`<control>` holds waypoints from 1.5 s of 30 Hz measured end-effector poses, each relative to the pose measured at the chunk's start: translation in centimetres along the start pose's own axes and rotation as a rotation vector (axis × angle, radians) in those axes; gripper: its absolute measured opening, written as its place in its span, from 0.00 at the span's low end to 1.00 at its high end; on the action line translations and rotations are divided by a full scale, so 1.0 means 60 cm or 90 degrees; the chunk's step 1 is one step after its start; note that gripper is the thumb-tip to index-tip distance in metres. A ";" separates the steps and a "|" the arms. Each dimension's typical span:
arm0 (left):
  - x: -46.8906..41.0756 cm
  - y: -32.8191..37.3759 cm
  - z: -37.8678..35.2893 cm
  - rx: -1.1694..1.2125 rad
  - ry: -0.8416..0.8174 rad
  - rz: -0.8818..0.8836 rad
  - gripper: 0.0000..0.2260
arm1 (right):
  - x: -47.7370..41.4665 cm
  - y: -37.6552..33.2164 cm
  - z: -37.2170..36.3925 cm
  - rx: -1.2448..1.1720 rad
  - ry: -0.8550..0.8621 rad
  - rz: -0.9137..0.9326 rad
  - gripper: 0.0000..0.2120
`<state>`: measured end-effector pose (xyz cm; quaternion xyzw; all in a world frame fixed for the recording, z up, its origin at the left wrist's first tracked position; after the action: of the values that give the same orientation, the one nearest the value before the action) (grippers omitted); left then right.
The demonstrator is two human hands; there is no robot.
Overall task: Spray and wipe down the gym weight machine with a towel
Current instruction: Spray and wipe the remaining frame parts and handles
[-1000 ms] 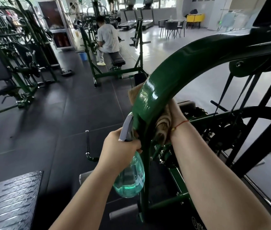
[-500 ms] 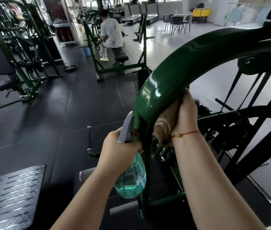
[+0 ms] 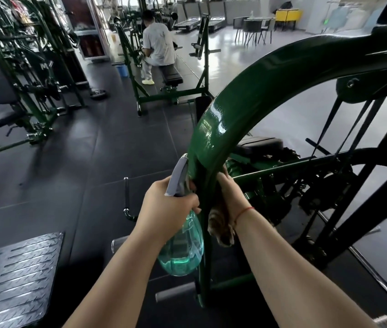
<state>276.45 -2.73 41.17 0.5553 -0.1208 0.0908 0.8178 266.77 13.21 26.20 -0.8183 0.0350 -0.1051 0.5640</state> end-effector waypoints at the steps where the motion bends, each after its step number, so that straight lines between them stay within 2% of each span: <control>1: 0.000 0.000 0.000 -0.002 0.001 0.002 0.05 | -0.001 0.025 0.018 0.033 0.016 -0.007 0.17; 5: -0.001 -0.004 0.001 -0.004 0.005 0.010 0.04 | 0.041 0.028 0.029 0.060 0.024 -0.021 0.27; 8: -0.001 -0.007 0.001 -0.004 -0.002 0.007 0.06 | 0.100 -0.046 0.007 0.035 0.049 0.006 0.19; 11: -0.004 -0.013 0.004 -0.021 0.012 0.006 0.21 | 0.128 -0.091 0.000 -0.064 0.057 0.067 0.09; 15: -0.007 -0.014 0.008 -0.034 -0.019 -0.006 0.19 | 0.131 -0.131 -0.026 -0.181 0.038 0.119 0.11; 18: -0.009 -0.017 0.012 -0.045 -0.034 -0.006 0.23 | 0.114 -0.105 -0.026 -0.166 0.040 0.116 0.12; 19: -0.009 -0.018 0.012 -0.052 -0.038 -0.010 0.19 | 0.107 -0.088 -0.021 -0.158 0.043 0.111 0.13; 21: -0.013 -0.021 0.013 -0.048 -0.040 -0.015 0.04 | 0.098 -0.051 -0.010 -0.146 0.039 0.076 0.16; 22: -0.015 -0.024 0.015 -0.041 -0.033 -0.011 0.01 | 0.098 -0.031 -0.004 -0.138 0.036 0.054 0.16; 25: -0.016 -0.028 0.012 -0.030 -0.032 -0.013 0.07 | 0.110 0.030 0.022 -0.089 0.060 -0.010 0.16; 28: -0.020 -0.028 0.011 -0.012 -0.043 -0.004 0.09 | 0.114 0.046 0.031 -0.042 0.066 -0.021 0.12; 35: -0.026 -0.039 0.014 -0.011 -0.032 -0.003 0.11 | 0.123 -0.027 0.017 -0.069 0.093 0.081 0.07; 38: -0.027 -0.034 0.014 -0.016 -0.021 -0.026 0.18 | 0.146 -0.019 0.018 -0.078 0.109 0.098 0.07; 43: -0.023 -0.031 0.013 -0.018 -0.017 -0.033 0.24 | 0.178 0.057 0.045 -0.041 0.218 0.023 0.11; 45: -0.025 -0.034 0.014 -0.006 -0.012 -0.020 0.23 | 0.174 0.075 0.053 -0.039 0.245 -0.021 0.10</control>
<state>275.54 -4.27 39.20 0.5544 -0.1199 0.0720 0.8204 277.91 12.65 22.31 -0.8005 0.1317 -0.2677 0.5198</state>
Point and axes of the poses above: each hand's wrist, its own x-axis away from the middle knuckle, its own z-axis out of the back of the hand, y = z × x, the point moved 6 cm from there along -x, towards the middle knuckle, and after that the axes turned 12 degrees about z, right-handed, at the moved point
